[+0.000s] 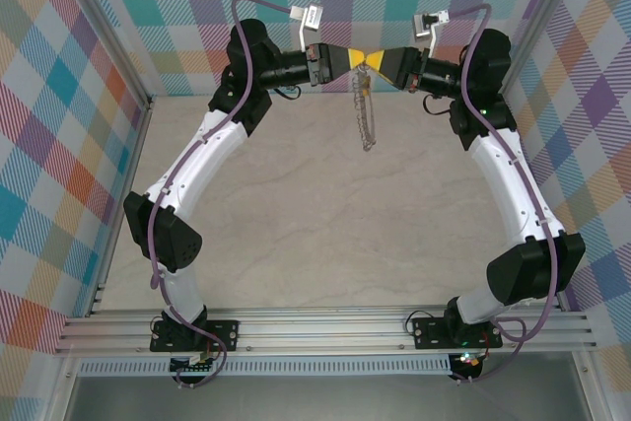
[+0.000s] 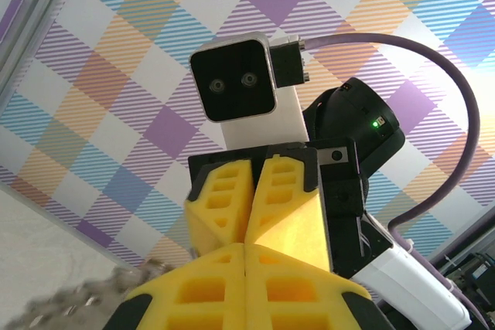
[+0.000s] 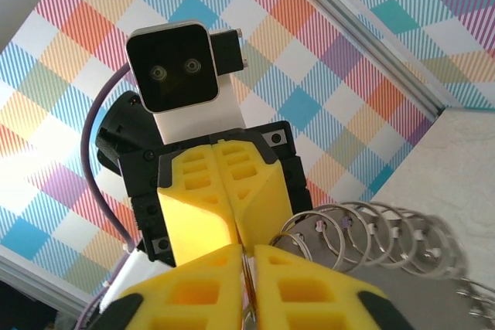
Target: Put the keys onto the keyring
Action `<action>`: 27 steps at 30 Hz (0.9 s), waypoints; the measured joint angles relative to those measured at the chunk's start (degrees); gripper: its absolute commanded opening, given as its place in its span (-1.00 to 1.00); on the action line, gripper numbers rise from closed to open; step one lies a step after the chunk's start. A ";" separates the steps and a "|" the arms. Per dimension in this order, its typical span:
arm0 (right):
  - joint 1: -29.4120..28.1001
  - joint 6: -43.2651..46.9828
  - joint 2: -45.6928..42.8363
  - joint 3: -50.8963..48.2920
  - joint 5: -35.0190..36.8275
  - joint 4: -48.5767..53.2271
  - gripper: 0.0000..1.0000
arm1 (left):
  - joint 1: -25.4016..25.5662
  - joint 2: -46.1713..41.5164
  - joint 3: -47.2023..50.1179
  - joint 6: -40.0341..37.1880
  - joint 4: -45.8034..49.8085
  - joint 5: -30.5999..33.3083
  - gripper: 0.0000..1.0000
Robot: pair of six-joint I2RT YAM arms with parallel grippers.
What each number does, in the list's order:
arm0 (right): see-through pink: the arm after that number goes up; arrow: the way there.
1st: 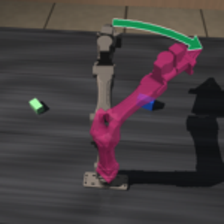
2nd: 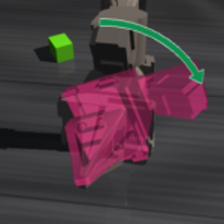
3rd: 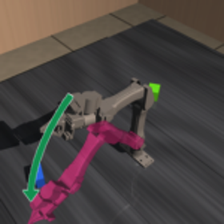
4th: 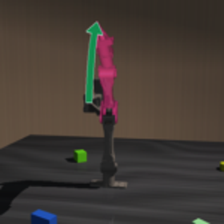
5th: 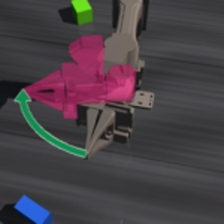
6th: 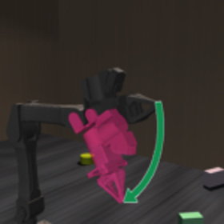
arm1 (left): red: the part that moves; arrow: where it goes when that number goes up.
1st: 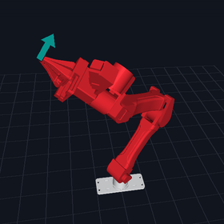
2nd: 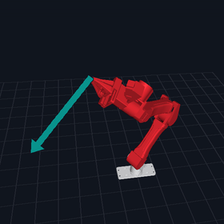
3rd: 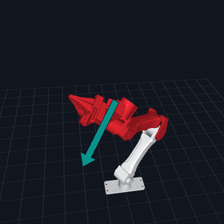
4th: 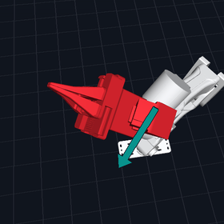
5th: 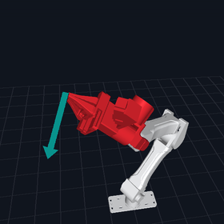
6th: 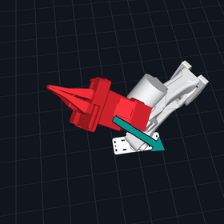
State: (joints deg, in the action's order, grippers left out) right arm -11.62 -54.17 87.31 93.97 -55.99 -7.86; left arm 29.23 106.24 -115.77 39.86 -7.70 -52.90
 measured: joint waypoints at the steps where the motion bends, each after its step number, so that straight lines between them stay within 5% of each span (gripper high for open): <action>1: 0.00 0.24 0.00 0.00 -0.04 -0.04 -0.98 | 0.00 0.00 0.00 0.00 0.02 0.07 -1.00; 8: 0.00 1.88 -0.13 0.00 -0.11 0.74 -1.00 | 0.00 0.20 -0.57 -0.17 0.79 0.04 -1.00; 14: -0.07 6.91 -0.85 0.13 0.33 7.82 -1.00 | 0.09 0.55 -2.75 -3.04 6.10 0.35 -0.43; 27: -0.11 20.00 1.14 7.96 1.99 30.25 -1.00 | 0.17 -0.35 -3.80 -12.68 19.28 7.28 0.13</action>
State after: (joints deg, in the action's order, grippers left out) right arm -11.73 -34.17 88.44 101.93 -54.00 22.39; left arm 29.41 105.89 -119.57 27.18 11.57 -45.63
